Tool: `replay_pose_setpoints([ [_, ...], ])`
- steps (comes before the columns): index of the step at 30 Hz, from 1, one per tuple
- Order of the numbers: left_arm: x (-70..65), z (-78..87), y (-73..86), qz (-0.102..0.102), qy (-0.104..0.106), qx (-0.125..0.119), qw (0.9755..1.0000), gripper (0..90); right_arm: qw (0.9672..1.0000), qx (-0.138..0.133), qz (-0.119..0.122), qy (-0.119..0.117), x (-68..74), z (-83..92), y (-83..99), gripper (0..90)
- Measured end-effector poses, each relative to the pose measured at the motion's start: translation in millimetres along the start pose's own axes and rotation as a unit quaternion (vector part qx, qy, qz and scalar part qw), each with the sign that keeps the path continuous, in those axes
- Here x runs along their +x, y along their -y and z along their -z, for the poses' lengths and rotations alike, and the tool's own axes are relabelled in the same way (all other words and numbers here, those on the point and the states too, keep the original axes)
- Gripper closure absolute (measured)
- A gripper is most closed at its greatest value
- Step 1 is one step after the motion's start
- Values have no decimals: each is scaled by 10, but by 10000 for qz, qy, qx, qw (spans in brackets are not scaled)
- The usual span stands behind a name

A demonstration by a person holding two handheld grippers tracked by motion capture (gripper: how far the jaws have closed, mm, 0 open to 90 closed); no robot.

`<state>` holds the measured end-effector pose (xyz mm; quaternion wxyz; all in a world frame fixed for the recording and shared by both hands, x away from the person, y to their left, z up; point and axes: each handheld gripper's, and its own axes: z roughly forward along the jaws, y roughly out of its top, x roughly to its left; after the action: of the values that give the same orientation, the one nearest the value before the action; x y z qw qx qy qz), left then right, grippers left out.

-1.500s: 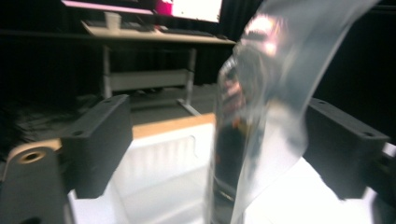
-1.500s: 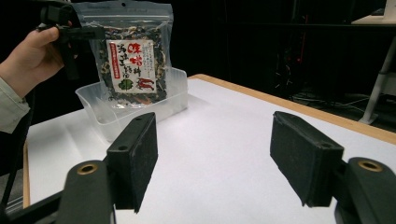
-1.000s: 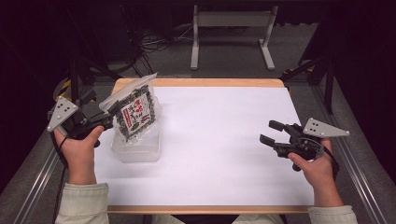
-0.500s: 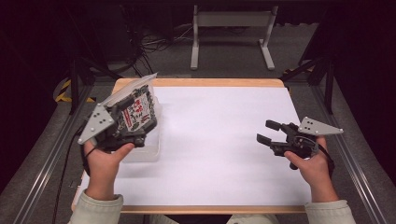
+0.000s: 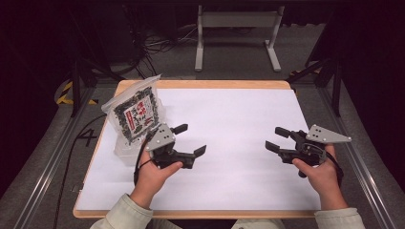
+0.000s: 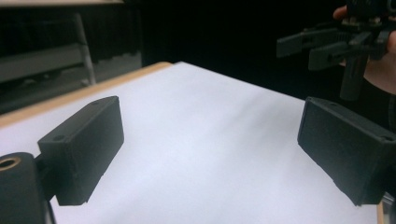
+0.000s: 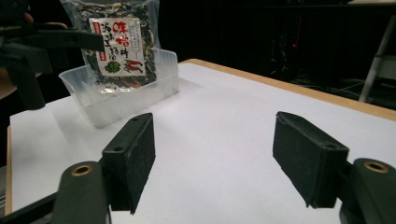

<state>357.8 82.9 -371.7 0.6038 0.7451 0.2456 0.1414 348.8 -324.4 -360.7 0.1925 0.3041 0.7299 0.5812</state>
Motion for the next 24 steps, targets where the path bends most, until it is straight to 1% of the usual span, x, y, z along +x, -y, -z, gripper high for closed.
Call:
replay_pose_setpoints([
  [2,-24,-122,114,100,61,120,9999,84,10000,40,-31,65,-12,24,55,300],
  [3,-26,-175,168,70,36,194,9998,86,9999,60,-24,99,-21,36,88,297],
  [4,-30,-224,222,87,30,259,9996,85,9999,68,-38,144,-26,45,115,295],
  [5,-33,-261,264,117,52,275,9995,86,9998,76,-61,165,-33,55,144,292],
  [6,-40,-315,331,194,100,301,9993,86,9998,58,-57,184,-39,59,167,289],
  [8,-66,-380,419,237,127,355,9990,86,9996,71,-121,238,-40,75,250,288],
  [9,-91,-419,467,237,117,392,9989,86,9995,57,-128,266,-38,81,288,288],
  [11,-157,-487,546,153,73,526,9985,86,9993,81,-128,341,-19,99,405,289],
  [12,-192,-520,583,34,73,575,9983,85,9992,141,-95,368,-15,110,461,291],
  [14,-232,-550,618,-26,141,643,9978,85,9988,239,-136,398,-17,137,550,290],
  [15,-245,-559,633,-29,168,636,9978,85,9984,287,-187,440,-18,151,584,290],
  [16,-256,-567,646,1,200,597,9980,85,9981,339,-133,490,-28,161,613,290],
  [17,-254,-564,648,29,247,610,9978,85,9977,351,-109,563,-34,163,646,290],
  [19,-252,-559,656,89,251,565,9980,85,9974,404,-107,591,-57,158,685,288],
  [22,-235,-547,659,105,268,523,9982,82,9968,453,-132,641,-91,133,735,288],
  [23,-226,-546,659,56,253,524,9983,81,9966,478,-120,663,-93,129,741,288],
  [24,-225,-547,661,54,249,543,9982,81,9965,472,-124,681,-93,127,743,288],
])
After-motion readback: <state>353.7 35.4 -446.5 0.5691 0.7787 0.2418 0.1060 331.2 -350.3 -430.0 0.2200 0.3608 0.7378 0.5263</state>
